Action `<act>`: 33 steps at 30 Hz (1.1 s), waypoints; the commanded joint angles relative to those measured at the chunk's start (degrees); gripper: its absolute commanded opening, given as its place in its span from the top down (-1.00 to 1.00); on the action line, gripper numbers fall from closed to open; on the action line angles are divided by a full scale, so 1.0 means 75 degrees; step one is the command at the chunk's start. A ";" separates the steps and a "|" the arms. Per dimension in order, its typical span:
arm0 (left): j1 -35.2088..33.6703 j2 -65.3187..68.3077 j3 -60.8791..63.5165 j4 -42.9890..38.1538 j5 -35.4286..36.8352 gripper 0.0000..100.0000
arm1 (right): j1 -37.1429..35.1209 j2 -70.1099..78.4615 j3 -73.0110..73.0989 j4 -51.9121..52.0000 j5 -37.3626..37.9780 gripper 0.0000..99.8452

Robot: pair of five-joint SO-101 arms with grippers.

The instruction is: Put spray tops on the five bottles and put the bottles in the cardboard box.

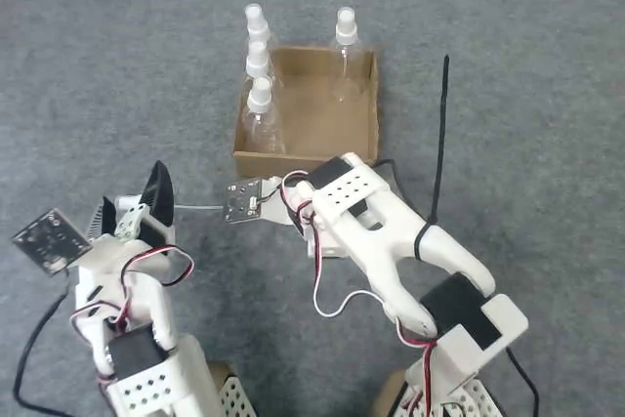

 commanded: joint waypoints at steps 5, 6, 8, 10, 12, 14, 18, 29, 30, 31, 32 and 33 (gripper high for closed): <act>0.0023 -0.0199 -0.0275 -0.0258 -0.0035 0.37 | 0.0123 -0.0123 -0.0516 -0.0006 -0.0082 0.46; 0.0023 -0.0199 -0.0275 -0.0258 -0.0035 0.37 | 0.0111 -0.0123 -0.0516 -0.0006 -0.0105 0.46; 0.0023 -0.0199 -0.0275 -0.0258 -0.0035 0.37 | 0.0076 -0.0123 -0.0539 -0.0041 -0.0445 0.49; 0.0023 -0.0199 -0.0275 -0.0258 -0.0035 0.37 | 0.0064 -0.0053 -0.0715 -0.0029 -0.0856 0.53; 0.0023 -0.0199 -0.0275 -0.0258 -0.0035 0.37 | 0.0006 -0.0053 -0.0844 -0.0029 -0.1160 0.58; 0.0023 -0.0199 -0.0275 -0.0258 -0.0035 0.37 | -0.0041 -0.0053 -0.0867 -0.0029 -0.1395 0.61; 0.0023 -0.0199 -0.0275 -0.0258 -0.0035 0.37 | -0.0205 -0.0053 -0.0891 -0.0029 -0.1817 0.62; 0.0023 -0.0199 -0.0275 -0.0258 -0.0035 0.37 | -0.0440 -0.0123 -0.1336 0.0721 -0.2462 0.55; 0.0023 -0.0199 -0.0275 -0.0258 -0.0035 0.37 | -0.0440 -0.0123 -0.1453 0.1014 -0.2333 0.50; 0.0023 -0.0199 -0.0275 -0.0258 -0.0035 0.37 | -0.0440 -0.0123 -0.1594 0.1284 -0.2227 0.46; 0.0023 -0.0199 -0.0275 -0.0258 -0.0035 0.37 | -0.0428 -0.0123 -0.1700 0.1518 -0.2145 0.42; 0.0023 -0.0199 -0.0275 -0.0258 -0.0035 0.37 | -0.0416 -0.0123 -0.1770 0.1682 -0.2040 0.40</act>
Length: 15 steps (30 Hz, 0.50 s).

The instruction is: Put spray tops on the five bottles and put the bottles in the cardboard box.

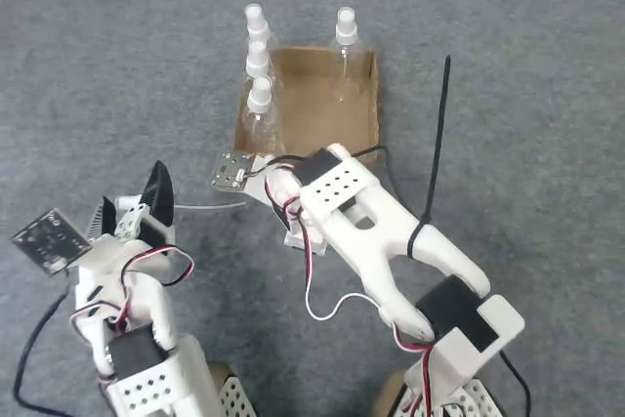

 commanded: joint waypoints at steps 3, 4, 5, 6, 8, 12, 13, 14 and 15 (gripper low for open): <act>0.0023 -0.0199 -0.0275 -0.0258 -0.0035 0.37 | 0.0029 -0.0088 -0.0668 0.0838 0.0949 0.39; 0.0023 -0.0199 -0.0275 -0.0258 -0.0035 0.37 | 0.0041 -0.0064 -0.0656 0.0838 0.1172 0.39; 0.0023 -0.0199 -0.0240 -0.0258 -0.0035 0.37 | 0.0064 -0.0053 -0.0610 0.0838 0.1383 0.39; 0.0023 -0.0199 -0.0229 -0.0281 -0.0035 0.37 | 0.0123 -0.0053 -0.0516 0.0815 0.1582 0.39; 0.0012 -0.0188 -0.0182 -0.0434 -0.0035 0.37 | 0.0205 -0.0064 -0.0352 0.0756 0.2063 0.39; 0.0012 -0.0199 -0.0029 -0.0680 -0.0047 0.37 | 0.0369 -0.0053 -0.0258 0.0756 0.2673 0.39; 0.0012 -0.0199 -0.0029 -0.0692 -0.0047 0.37 | 0.0404 -0.0053 -0.0258 0.0756 0.2719 0.39; 0.0012 -0.0199 -0.0029 -0.0692 -0.0047 0.37 | 0.0475 -0.0053 -0.0246 0.0756 0.2778 0.39; 0.0012 -0.0199 -0.0029 -0.0692 -0.0047 0.37 | 0.0533 -0.0053 -0.0246 0.0756 0.2872 0.39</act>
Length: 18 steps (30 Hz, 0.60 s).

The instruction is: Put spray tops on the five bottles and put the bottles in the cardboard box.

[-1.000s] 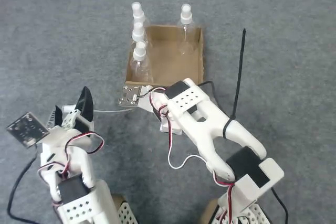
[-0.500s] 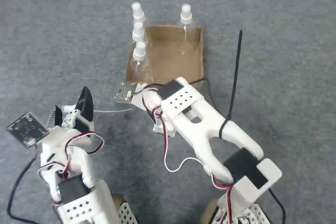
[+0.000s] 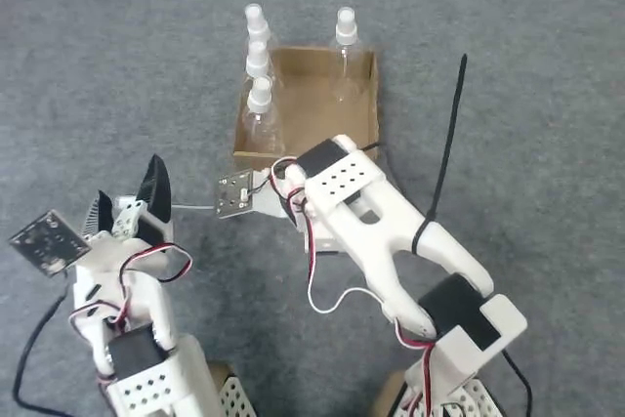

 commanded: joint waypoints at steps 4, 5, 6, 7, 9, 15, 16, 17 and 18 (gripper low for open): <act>0.0012 -0.0199 -0.0029 -0.0270 -0.0047 0.37 | 0.0404 -0.0041 -0.0023 0.0064 0.0645 0.39; 0.0012 -0.0199 -0.0029 -0.0270 -0.0047 0.37 | 0.0404 -0.0041 0.0000 0.0076 0.0692 0.39; 0.0012 -0.0199 -0.0029 -0.0270 -0.0047 0.37 | 0.0404 -0.0041 0.0117 0.0064 0.0762 0.39; 0.0012 -0.0199 -0.0029 -0.0270 -0.0047 0.37 | 0.0381 -0.0041 0.0223 0.0053 0.0891 0.39; 0.0012 -0.0199 -0.0029 -0.0270 -0.0047 0.37 | 0.0346 -0.0041 0.0363 0.0053 0.1055 0.39; 0.0012 -0.0199 -0.0029 -0.0270 -0.0047 0.37 | 0.0299 -0.0029 0.0422 0.0053 0.1114 0.39; 0.0012 -0.0199 -0.0029 -0.0270 -0.0047 0.37 | 0.0299 -0.0018 0.0457 0.0006 0.1114 0.39; 0.0012 -0.0199 -0.0029 -0.0270 -0.0047 0.37 | 0.0299 0.0041 0.0492 -0.0147 0.1114 0.39; 0.0012 -0.0199 -0.0029 -0.0270 -0.0047 0.37 | 0.0299 0.0123 0.0563 -0.0334 0.1114 0.39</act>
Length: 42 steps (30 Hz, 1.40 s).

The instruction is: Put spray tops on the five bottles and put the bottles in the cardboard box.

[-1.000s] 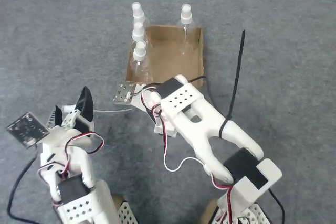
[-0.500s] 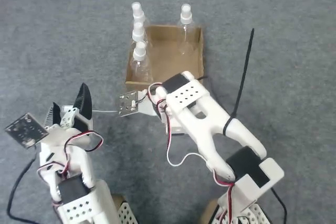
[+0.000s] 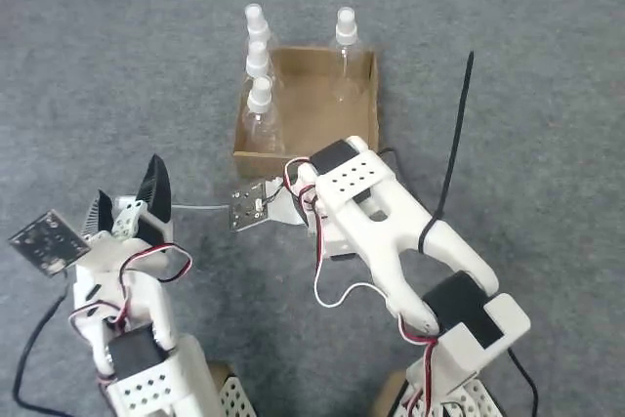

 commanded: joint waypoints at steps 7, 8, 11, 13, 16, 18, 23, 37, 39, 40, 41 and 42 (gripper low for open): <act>0.0012 -0.0199 -0.0029 -0.0258 -0.0047 0.37 | 0.0029 0.0557 0.0199 -0.0908 0.0094 0.43; 0.0012 -0.0199 -0.0029 -0.0258 -0.0047 0.37 | 0.0029 0.0522 0.0188 -0.0908 0.0094 0.48; 0.0012 -0.0199 -0.0029 -0.0258 -0.0047 0.37 | 0.0029 0.0381 0.0176 -0.0908 0.0070 0.65; 0.0012 -0.0199 -0.0029 -0.0258 -0.0047 0.37 | 0.0029 0.0311 0.0176 -0.0908 0.0059 0.73; 0.0012 -0.0199 -0.0029 -0.0258 -0.0047 0.37 | -0.0006 0.0158 0.0176 -0.0908 0.0047 0.81; 0.0012 -0.0199 -0.0029 -0.0258 -0.0047 0.37 | -0.0018 0.0064 0.0176 -0.0908 0.0035 0.84; 0.0023 -0.0199 -0.0029 -0.0258 -0.0023 0.37 | -0.0029 -0.0193 0.0176 -0.0908 -0.0563 0.84; 0.0610 -0.0188 -0.1260 0.2133 -0.0012 0.37 | -0.0275 -0.0697 0.0211 -0.0908 -0.1196 0.84; 0.0610 -0.0176 -0.1272 0.2157 -0.0012 0.37 | -0.0428 -0.0686 0.0211 -0.0908 -0.1383 0.84; 0.0621 -0.0164 -0.1295 0.2192 -0.0035 0.37 | -0.0498 -0.0709 0.0211 -0.0908 -0.1500 0.84; 0.0621 -0.0164 -0.1307 0.2274 -0.0164 0.37 | -0.0545 -0.0709 0.0211 -0.0908 -0.1606 0.84; 0.0621 -0.0164 -0.1366 0.2368 -0.0305 0.37 | -0.0615 -0.0733 0.0211 -0.0908 -0.1688 0.84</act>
